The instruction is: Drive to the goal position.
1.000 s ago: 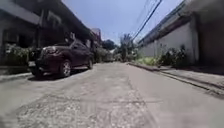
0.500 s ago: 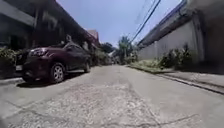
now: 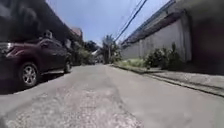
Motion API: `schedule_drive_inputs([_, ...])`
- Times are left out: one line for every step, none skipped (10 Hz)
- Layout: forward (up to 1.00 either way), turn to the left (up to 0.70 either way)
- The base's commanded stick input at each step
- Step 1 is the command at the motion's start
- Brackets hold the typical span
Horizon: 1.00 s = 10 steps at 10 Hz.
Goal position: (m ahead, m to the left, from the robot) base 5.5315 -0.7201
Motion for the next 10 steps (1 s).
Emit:
schedule_drive_inputs([1.0, 0.01])
schedule_drive_inputs([1.0, 0.01])
schedule_drive_inputs([1.0, 0.01])
schedule_drive_inputs([1.0, 0.01])
schedule_drive_inputs([1.0, 0.01])
schedule_drive_inputs([1.0, 0.01])
schedule_drive_inputs([1.0, 0.01])
schedule_drive_inputs([1.0, 0.01])
schedule_drive_inputs([1.0, 0.01])
schedule_drive_inputs([1.0, 0.01])
